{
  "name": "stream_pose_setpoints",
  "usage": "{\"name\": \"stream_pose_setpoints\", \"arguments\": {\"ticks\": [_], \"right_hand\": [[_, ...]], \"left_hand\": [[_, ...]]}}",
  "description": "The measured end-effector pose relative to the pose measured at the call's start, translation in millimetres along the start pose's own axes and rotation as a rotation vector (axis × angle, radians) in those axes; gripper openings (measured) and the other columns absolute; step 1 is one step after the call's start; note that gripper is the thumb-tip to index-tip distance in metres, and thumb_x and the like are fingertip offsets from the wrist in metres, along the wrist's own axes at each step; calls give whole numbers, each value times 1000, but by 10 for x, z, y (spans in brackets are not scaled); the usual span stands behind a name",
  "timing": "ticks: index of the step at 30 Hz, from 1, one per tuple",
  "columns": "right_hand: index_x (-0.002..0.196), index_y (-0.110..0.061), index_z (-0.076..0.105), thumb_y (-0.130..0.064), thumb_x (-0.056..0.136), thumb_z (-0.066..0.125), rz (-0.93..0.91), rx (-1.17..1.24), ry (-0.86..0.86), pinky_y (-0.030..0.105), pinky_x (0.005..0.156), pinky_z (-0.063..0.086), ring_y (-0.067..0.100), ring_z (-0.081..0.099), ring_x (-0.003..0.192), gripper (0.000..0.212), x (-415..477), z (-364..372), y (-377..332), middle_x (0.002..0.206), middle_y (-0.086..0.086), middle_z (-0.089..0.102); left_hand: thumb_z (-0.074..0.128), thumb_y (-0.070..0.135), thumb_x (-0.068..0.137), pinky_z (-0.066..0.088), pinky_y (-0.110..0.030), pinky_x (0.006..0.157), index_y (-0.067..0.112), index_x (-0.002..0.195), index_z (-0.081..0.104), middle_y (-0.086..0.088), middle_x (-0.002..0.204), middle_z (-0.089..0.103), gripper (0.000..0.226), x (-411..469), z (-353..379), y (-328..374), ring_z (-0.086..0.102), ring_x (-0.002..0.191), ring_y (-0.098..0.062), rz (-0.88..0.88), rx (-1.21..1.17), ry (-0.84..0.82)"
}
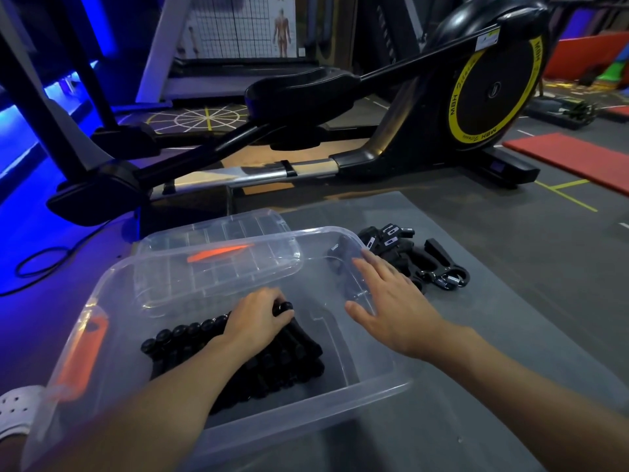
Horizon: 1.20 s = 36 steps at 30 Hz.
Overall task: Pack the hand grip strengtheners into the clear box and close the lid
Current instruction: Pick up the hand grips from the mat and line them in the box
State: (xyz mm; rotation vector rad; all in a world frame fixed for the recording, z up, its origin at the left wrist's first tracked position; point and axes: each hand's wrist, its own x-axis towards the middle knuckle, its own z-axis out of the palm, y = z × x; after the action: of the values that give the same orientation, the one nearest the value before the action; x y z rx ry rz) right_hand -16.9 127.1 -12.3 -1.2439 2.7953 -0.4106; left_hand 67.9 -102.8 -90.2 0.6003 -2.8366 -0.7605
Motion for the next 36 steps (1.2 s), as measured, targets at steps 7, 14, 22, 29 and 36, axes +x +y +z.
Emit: {"name": "stream_pose_setpoints", "arguments": {"ticks": [7,14,22,29,36], "right_hand": [[154,-24,10,-54,95,42,-5,38,24,37,119,11,13,3,150,74,10,9,17,163,-7,0],[136,-23,49,-36,97,50,169,699,257,32,102,43,4,53,119,41,34,-42,66,130,-9,58],[122,-22,54,-30,90,58,367,431,237,46,95,45,21,59,106,33,410,147,1011,112,-1,64],[146,-25,32,-37,80,69,80,-65,-1,40,103,36,20,37,136,77,897,274,1552,147,-4,40],[152,-37,8,-32,74,73,-152,-391,-159,44,108,33,22,21,142,102,1385,353,1699,162,-7,12]], "left_hand": [[66,39,87,48,-30,89,23,106,67,10,107,63,25,0,-62,124,59,101,-11,96,-39,82],[66,31,89,48,-30,89,20,104,66,11,102,60,18,62,-311,805,57,99,-10,344,-196,235],[34,66,92,1,-48,122,29,149,30,-3,163,13,67,425,-207,1411,2,151,-18,333,193,34],[4,85,71,-9,-45,121,27,153,17,2,163,9,102,528,-52,1285,-6,151,-14,263,312,-19],[-1,83,73,-13,-41,120,31,153,12,6,163,5,97,495,-6,1276,-10,149,-9,262,343,31]]}}
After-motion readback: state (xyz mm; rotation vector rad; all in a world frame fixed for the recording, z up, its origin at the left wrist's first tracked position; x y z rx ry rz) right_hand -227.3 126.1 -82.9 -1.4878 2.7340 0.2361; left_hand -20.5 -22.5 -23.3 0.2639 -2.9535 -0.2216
